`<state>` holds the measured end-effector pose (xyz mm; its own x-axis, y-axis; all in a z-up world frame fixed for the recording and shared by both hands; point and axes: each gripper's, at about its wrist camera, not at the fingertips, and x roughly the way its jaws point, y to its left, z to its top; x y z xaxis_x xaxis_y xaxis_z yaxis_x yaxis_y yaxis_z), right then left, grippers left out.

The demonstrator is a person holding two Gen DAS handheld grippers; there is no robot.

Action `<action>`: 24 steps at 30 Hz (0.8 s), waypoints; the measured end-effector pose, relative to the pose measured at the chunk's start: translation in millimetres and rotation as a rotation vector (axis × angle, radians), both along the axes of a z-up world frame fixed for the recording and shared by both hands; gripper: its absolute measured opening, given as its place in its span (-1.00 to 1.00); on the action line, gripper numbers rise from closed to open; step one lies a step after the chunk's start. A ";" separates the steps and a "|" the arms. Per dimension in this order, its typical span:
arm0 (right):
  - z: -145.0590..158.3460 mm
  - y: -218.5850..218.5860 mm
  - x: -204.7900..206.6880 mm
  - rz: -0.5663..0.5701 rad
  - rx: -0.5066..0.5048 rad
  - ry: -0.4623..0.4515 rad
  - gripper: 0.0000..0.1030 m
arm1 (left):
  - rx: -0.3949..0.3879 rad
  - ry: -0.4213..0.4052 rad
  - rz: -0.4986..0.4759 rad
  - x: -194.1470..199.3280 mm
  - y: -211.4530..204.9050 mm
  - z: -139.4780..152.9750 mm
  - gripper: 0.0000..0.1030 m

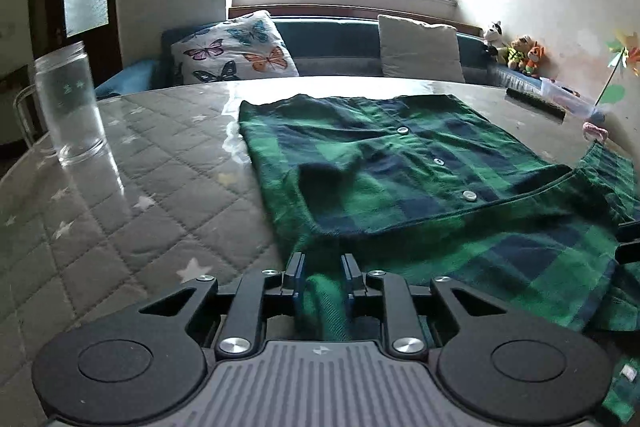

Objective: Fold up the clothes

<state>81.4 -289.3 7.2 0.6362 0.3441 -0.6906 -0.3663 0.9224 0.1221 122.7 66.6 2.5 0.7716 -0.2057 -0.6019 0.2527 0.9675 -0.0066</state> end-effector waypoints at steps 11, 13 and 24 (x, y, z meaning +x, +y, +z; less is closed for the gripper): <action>5.2 6.8 -1.1 0.020 -0.006 -0.015 -0.03 | 0.109 -0.063 -0.042 -56.5 -4.4 8.6 -0.55; 1.6 8.1 -0.3 0.023 -0.015 -0.004 -0.02 | 0.129 -0.055 -0.045 -62.5 -5.4 3.2 -0.55; 5.1 -1.5 -11.6 0.012 0.018 -0.009 -0.01 | 0.143 -0.107 -0.053 -74.5 -21.7 29.4 -0.18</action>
